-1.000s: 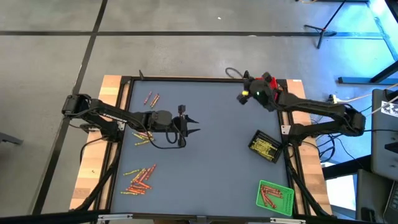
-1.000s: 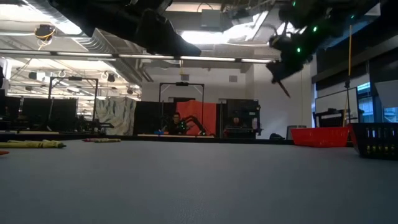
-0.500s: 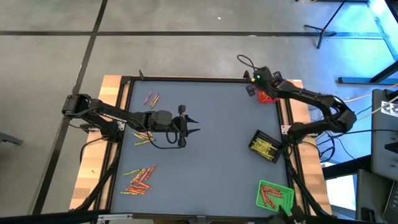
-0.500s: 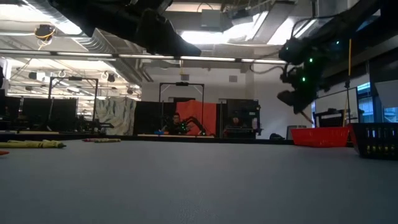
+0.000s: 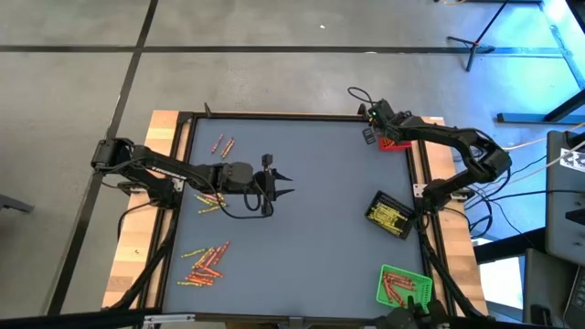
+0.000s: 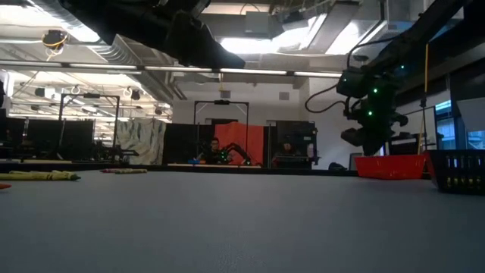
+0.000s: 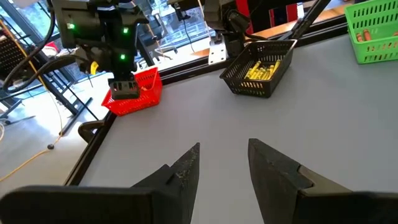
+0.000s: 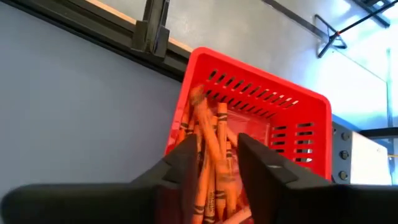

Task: Sort crayons
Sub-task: Put the orange crayon into the red basket, then put the red crayon into the green basket

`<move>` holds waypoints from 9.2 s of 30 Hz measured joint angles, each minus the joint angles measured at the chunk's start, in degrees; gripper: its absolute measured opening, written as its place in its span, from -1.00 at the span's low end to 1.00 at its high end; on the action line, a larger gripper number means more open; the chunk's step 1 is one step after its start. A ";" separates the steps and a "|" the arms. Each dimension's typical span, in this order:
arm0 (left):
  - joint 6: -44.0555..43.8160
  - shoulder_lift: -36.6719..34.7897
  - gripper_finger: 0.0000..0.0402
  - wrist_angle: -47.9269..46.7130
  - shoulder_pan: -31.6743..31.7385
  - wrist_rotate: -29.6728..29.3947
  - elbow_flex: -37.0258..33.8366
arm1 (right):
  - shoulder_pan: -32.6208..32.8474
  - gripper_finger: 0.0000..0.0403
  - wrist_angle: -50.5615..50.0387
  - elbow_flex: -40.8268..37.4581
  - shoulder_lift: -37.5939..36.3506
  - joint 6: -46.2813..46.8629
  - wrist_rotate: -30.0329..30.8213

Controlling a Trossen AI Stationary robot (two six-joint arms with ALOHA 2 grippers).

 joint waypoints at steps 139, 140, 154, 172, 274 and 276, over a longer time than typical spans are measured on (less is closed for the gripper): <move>-4.64 -6.80 -0.91 -9.73 8.76 13.66 4.01 | 45.81 0.25 34.54 -7.27 -11.74 -2.70 -28.99; -4.76 -6.45 -0.91 -6.74 7.85 13.68 2.88 | 45.81 0.30 36.18 -7.28 -10.93 -3.10 -29.79; -4.92 -0.35 -0.91 12.02 1.62 10.78 -1.26 | 45.94 0.30 61.70 -7.30 0.60 -8.96 -41.39; -6.47 2.23 -0.91 16.55 1.66 10.75 -1.24 | 51.53 -0.51 62.70 -1.24 6.60 -15.18 -34.48; -22.66 -2.78 -0.36 -68.23 33.06 -6.09 12.97 | 55.22 -0.18 2.05 7.87 -0.26 -6.31 8.47; -21.50 -2.55 -0.36 -67.97 36.52 -4.65 12.83 | 52.95 -0.18 5.70 7.65 -0.26 -7.75 2.08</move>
